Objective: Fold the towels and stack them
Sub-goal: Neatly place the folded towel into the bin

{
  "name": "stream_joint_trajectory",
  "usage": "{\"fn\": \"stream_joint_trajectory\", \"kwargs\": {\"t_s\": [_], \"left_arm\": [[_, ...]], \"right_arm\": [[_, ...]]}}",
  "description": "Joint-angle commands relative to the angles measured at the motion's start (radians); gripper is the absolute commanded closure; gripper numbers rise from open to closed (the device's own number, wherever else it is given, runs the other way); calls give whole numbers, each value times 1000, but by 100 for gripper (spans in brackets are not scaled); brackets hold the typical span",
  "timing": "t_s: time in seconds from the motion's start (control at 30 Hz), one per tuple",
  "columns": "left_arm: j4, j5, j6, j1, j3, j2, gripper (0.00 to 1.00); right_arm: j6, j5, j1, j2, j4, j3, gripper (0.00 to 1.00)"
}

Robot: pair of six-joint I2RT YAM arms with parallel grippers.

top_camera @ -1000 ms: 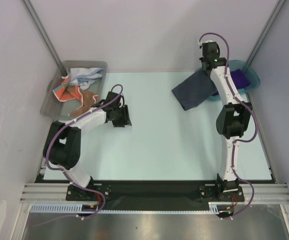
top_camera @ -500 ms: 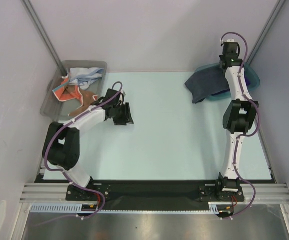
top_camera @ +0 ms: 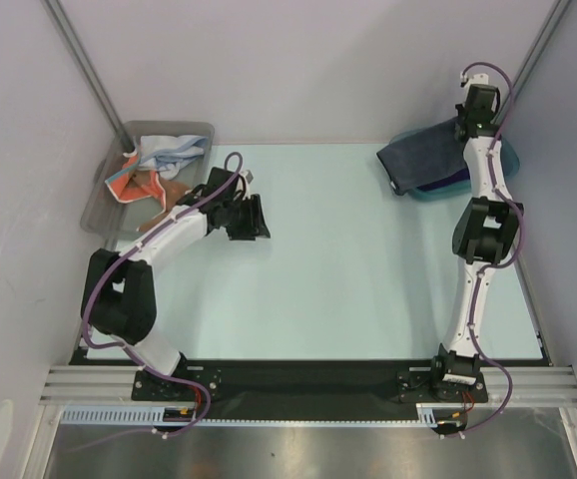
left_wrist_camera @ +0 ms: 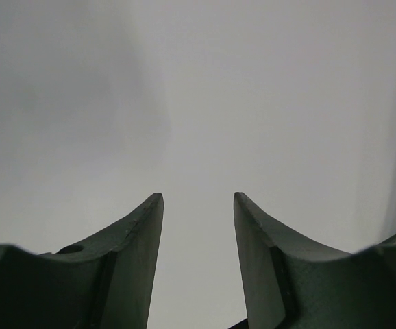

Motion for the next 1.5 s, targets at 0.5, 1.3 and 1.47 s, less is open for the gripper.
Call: {"fn": "stream_joint_trajectory", "kwargs": {"t_s": [0.5, 1.3, 1.47], "left_arm": [[-16, 72, 28, -2, 111, -31, 46], [-83, -173, 82, -6, 290, -21, 43], [-144, -424, 117, 34, 412, -39, 38]], "right_arm": [[-12, -37, -47, 91, 260, 11, 100], [127, -55, 11, -119, 349, -115, 0], [191, 16, 148, -318, 194, -209, 0]]}}
